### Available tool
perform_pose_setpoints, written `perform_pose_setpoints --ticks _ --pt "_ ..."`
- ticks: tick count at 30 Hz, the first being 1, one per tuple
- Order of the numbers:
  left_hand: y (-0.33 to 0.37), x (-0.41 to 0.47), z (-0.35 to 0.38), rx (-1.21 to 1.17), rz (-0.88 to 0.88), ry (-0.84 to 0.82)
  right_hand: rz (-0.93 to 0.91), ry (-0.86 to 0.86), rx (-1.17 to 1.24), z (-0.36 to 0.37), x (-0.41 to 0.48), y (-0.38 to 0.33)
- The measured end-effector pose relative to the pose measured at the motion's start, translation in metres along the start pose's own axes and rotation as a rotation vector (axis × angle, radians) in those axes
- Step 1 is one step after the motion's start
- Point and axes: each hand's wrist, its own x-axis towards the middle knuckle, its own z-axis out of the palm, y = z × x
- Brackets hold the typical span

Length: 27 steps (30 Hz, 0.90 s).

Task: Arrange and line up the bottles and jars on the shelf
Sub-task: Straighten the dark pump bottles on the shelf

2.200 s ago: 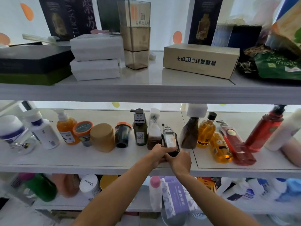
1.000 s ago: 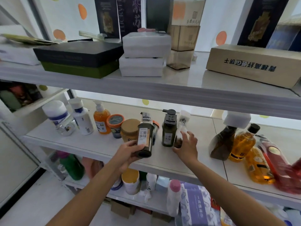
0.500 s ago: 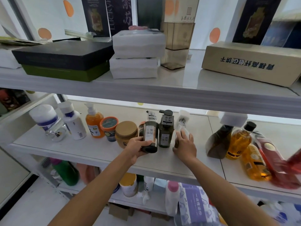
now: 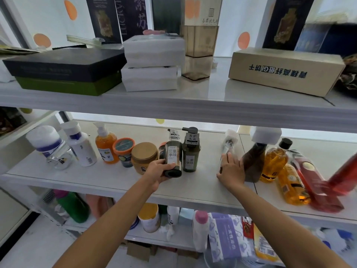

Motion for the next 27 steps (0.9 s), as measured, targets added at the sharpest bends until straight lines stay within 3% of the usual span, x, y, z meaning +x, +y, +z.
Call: perform_pose_setpoints --ticks 3,6,8,10,14,21,27 --pt "-0.001 0.000 0.001 0.003 0.002 -0.001 -0.099 0.002 -0.031 -0.008 0.002 -0.023" --pt "-0.003 0.001 0.002 0.006 -0.001 0.004 -0.152 -0.168 0.594 -0.018 0.003 -0.063" --pt "-0.003 0.001 0.003 0.014 -0.001 0.013 -0.021 -0.259 0.952 -0.021 0.003 -0.082" --pt "-0.003 0.002 0.005 0.028 -0.001 0.019 0.142 -0.305 1.111 -0.020 0.006 -0.091" --pt "-0.004 0.002 0.009 0.043 0.003 0.022 0.267 -0.257 1.035 -0.013 0.012 -0.097" --pt "-0.008 0.002 0.015 0.109 -0.004 0.005 0.203 -0.176 0.819 -0.007 0.013 -0.082" --pt "-0.028 0.008 0.042 0.096 -0.063 -0.068 0.231 -0.113 0.818 -0.010 0.014 -0.048"
